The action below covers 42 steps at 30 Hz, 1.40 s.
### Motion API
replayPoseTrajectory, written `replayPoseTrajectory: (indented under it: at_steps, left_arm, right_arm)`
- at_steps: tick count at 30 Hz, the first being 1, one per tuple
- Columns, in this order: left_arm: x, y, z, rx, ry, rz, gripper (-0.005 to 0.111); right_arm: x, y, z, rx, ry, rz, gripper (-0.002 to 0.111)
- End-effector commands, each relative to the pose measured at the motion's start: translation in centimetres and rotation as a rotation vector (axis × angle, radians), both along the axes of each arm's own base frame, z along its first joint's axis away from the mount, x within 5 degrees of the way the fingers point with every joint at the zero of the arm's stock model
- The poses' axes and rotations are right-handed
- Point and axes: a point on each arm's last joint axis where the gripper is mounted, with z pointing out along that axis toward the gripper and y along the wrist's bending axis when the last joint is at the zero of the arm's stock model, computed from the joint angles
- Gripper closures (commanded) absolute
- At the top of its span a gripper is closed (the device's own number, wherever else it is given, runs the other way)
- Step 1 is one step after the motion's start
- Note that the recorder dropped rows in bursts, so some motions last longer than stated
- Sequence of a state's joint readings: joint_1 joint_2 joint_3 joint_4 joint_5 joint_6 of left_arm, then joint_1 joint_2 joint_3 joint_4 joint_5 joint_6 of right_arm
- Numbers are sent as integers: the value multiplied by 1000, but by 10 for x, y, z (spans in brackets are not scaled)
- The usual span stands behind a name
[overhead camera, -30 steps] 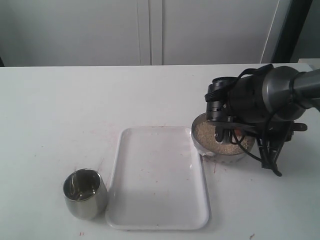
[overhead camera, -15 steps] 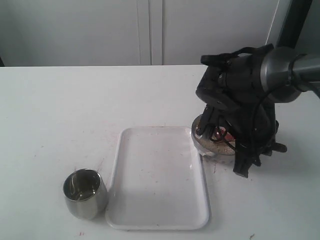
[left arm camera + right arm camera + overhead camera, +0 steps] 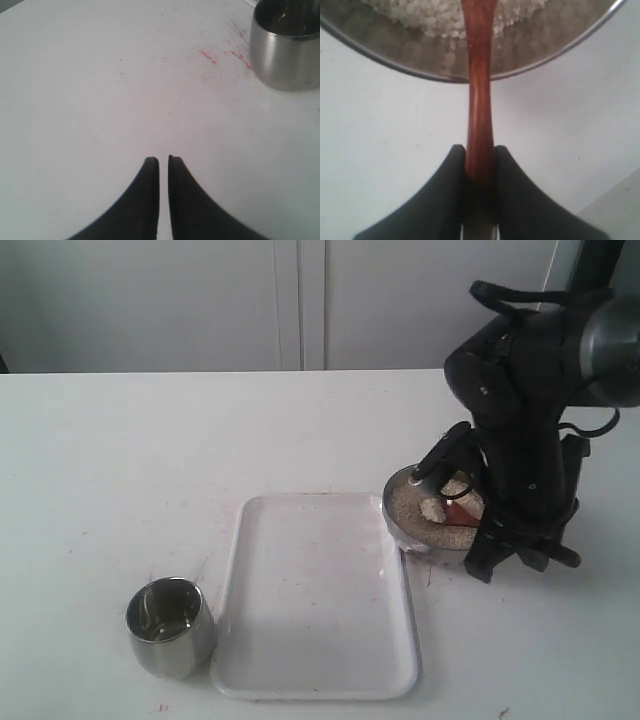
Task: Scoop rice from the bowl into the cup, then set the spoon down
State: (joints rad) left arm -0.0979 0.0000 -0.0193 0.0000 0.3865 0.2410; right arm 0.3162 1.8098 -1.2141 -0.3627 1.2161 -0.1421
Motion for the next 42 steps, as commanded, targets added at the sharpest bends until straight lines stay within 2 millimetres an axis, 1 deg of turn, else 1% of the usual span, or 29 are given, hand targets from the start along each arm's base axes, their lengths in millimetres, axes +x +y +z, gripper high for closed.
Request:
replayPoseTrajectory:
  at_steps: [1, 3, 7, 14, 17, 22, 27, 31, 35, 42]
  left_arm:
    - [-1, 0, -7, -5, 58, -4, 92]
    - [-1, 0, -7, -5, 58, -4, 92]
    - [-1, 0, -7, -5, 58, -4, 92]
    - [-1, 0, -7, -5, 58, -4, 92]
    - [-1, 0, -7, -5, 58, -4, 92]
    - [-1, 0, -7, -5, 58, -4, 92]
    - [-1, 0, -7, -5, 58, -4, 92]
    - [-1, 0, -7, -5, 58, -4, 92]
    - [-1, 0, -7, -5, 58, -4, 92]
    - [-1, 0, -7, -5, 58, -4, 92]
  right_arm:
    - [-3, -8, 17, 72, -26, -41, 108]
    - [-7, -10, 24, 116, -43, -48, 108]
    - [-17, -12, 31, 172, -98, -54, 108]
    - [-53, -19, 27, 232, -188, -27, 108]
    - [-65, -19, 32, 272, -238, -26, 108]
    - [-77, -22, 49, 281, -269, -32, 108]
    - [-83, -23, 54, 281, -259, -41, 108]
    - [-86, -16, 55, 350, -244, -71, 108]
    - [-91, -3, 56, 356, -217, -12, 108]
    - [-100, 28, 76, 359, -180, 87, 108]
